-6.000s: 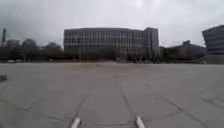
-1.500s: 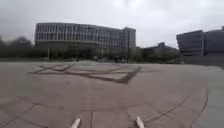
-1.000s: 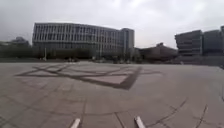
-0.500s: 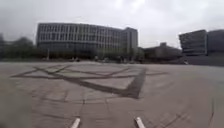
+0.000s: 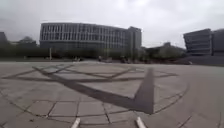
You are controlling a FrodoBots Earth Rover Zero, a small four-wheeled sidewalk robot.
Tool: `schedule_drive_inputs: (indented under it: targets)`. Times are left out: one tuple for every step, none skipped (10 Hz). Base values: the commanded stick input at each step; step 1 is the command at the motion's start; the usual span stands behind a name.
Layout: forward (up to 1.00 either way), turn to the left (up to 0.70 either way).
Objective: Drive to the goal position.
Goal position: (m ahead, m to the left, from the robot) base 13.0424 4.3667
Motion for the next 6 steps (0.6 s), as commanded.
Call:
schedule_drive_inputs:
  targets:
    - [1.0,0.05]
    - [1.0,0.05]
    - [1.0,0.05]
    - [1.0,0.05]
    - [1.0,0.06]
    - [1.0,0.06]
